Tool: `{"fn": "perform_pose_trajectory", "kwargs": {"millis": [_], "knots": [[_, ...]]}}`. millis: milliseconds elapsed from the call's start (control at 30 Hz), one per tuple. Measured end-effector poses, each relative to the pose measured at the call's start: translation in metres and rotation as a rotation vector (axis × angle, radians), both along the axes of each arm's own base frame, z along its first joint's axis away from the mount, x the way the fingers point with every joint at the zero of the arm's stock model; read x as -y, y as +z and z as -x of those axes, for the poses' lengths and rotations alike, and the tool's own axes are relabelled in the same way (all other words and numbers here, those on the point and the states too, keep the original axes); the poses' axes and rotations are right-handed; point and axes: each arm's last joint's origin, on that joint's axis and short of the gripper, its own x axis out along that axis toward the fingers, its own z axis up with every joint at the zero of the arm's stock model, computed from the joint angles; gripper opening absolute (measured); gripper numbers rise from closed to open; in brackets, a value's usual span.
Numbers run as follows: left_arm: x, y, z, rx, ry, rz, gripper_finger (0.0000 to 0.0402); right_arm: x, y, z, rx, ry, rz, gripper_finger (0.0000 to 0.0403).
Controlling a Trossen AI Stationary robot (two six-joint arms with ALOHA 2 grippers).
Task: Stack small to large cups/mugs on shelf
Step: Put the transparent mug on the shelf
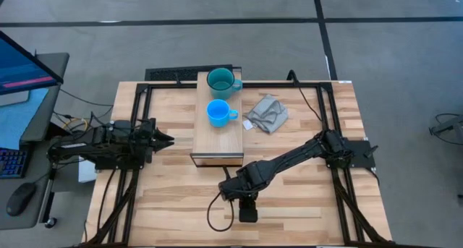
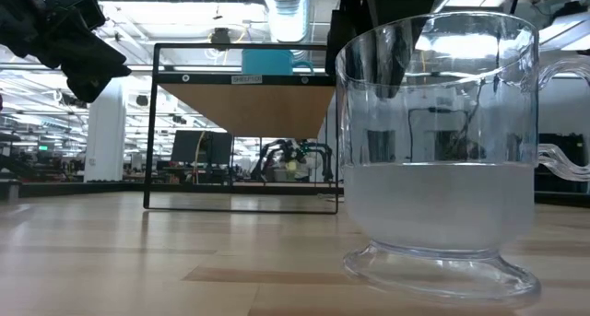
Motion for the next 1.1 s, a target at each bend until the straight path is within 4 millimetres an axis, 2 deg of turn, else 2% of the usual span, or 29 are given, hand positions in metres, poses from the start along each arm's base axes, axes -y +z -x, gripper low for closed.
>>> {"fn": "perform_pose_trajectory", "kwargs": {"millis": [733, 1100], "knots": [[0.0000, 0.0000, 0.0000, 0.000, 0.000, 0.000, 0.0090, 0.0027, 0.0000, -0.0012, -0.002, -0.010, -0.001, 0.0126], [0.0000, 0.0000, 0.0000, 0.000, 0.000, 0.000, 0.0090, 0.0025, 0.0000, -0.0011, -0.002, -0.005, -0.006, 0.0094]]}}
